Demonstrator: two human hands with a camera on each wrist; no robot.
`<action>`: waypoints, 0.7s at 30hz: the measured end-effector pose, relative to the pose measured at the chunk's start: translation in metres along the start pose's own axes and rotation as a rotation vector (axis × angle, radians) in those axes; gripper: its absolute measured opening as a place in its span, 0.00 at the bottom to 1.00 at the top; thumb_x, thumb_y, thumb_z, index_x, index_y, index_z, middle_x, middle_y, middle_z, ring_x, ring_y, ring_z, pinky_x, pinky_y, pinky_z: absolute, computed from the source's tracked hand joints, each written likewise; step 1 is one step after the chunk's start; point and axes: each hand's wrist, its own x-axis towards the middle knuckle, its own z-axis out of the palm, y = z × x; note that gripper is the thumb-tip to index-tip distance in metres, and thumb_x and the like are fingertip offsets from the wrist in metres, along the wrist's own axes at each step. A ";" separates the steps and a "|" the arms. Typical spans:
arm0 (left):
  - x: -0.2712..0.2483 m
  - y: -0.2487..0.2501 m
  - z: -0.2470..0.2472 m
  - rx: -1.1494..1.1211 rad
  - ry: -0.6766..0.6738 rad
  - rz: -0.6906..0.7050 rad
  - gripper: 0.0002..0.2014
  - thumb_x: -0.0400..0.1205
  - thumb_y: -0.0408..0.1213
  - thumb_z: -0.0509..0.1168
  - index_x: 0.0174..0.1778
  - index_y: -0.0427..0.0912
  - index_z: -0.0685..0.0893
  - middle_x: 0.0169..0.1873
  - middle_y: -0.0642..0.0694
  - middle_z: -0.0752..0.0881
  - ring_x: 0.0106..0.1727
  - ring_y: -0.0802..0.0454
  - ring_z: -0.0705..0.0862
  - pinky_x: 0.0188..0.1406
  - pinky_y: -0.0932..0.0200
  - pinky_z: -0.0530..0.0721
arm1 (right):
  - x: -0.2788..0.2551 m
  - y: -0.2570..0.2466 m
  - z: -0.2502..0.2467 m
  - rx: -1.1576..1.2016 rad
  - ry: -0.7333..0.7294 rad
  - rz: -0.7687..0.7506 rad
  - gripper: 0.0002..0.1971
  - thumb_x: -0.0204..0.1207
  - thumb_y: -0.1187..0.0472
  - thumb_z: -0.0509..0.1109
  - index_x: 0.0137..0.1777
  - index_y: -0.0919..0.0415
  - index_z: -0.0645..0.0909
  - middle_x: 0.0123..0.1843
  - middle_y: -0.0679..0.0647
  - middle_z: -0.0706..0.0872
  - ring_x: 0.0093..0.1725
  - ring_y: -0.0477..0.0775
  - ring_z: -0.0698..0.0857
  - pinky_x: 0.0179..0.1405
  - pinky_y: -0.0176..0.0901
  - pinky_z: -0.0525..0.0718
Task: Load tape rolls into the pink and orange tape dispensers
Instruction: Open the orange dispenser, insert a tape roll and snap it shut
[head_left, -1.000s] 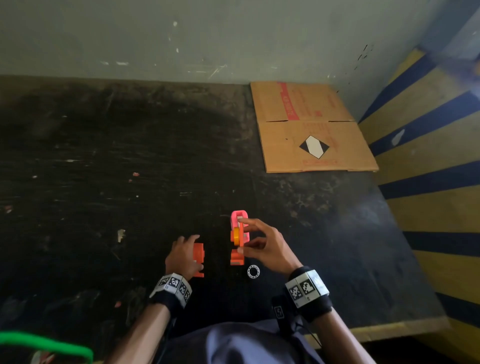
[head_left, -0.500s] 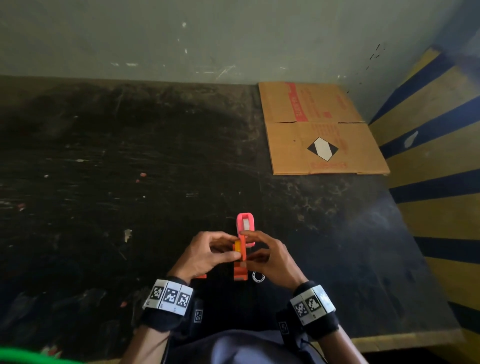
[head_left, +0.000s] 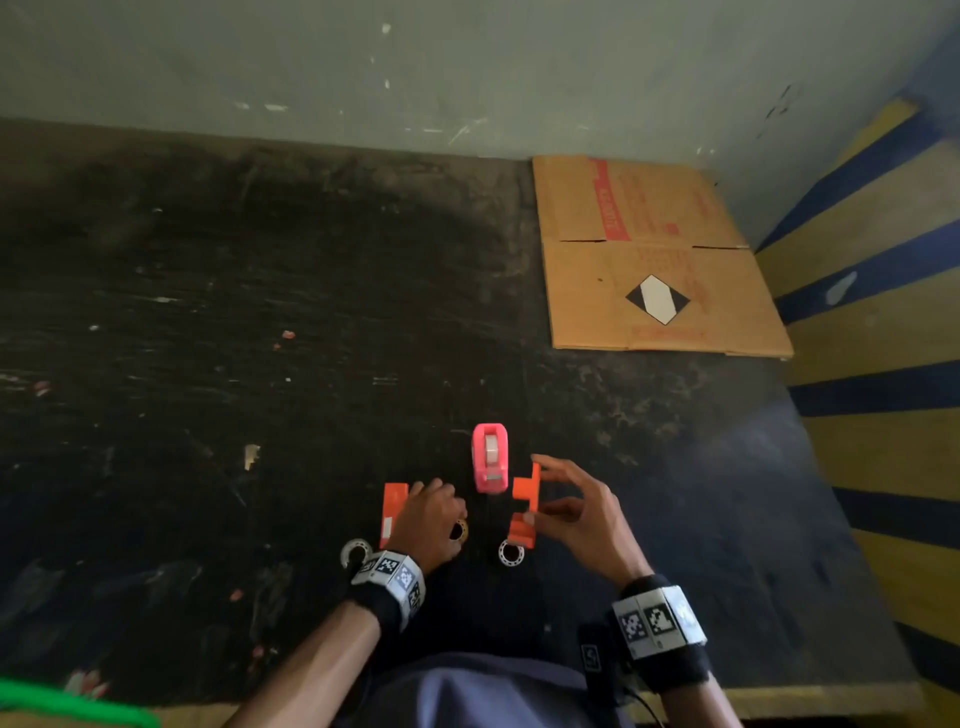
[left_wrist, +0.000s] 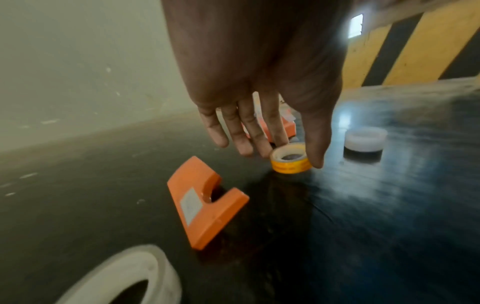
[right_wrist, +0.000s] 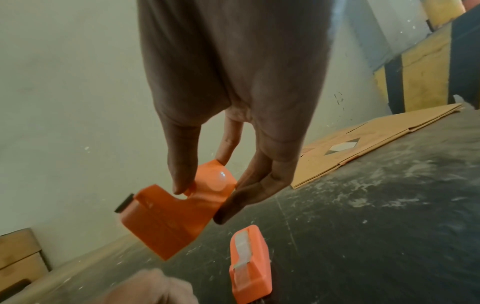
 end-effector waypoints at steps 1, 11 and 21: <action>0.001 0.001 0.004 0.010 -0.002 -0.001 0.16 0.65 0.45 0.76 0.49 0.48 0.90 0.48 0.47 0.88 0.57 0.43 0.85 0.57 0.47 0.79 | 0.000 0.001 -0.003 -0.001 0.003 0.004 0.36 0.69 0.73 0.85 0.74 0.48 0.81 0.66 0.48 0.87 0.46 0.50 0.95 0.44 0.35 0.90; -0.005 -0.005 -0.002 -0.146 0.152 -0.064 0.31 0.68 0.49 0.78 0.67 0.54 0.78 0.61 0.49 0.76 0.65 0.48 0.76 0.64 0.52 0.78 | 0.008 0.008 0.003 -0.023 -0.039 0.031 0.36 0.68 0.72 0.85 0.74 0.47 0.80 0.67 0.50 0.88 0.48 0.51 0.96 0.48 0.41 0.93; -0.076 -0.084 0.000 -0.334 0.109 -0.465 0.39 0.62 0.42 0.83 0.68 0.54 0.75 0.62 0.46 0.75 0.66 0.43 0.79 0.61 0.47 0.81 | 0.021 0.019 0.037 -0.185 -0.187 0.046 0.35 0.67 0.74 0.85 0.72 0.52 0.83 0.66 0.54 0.87 0.46 0.53 0.96 0.44 0.37 0.91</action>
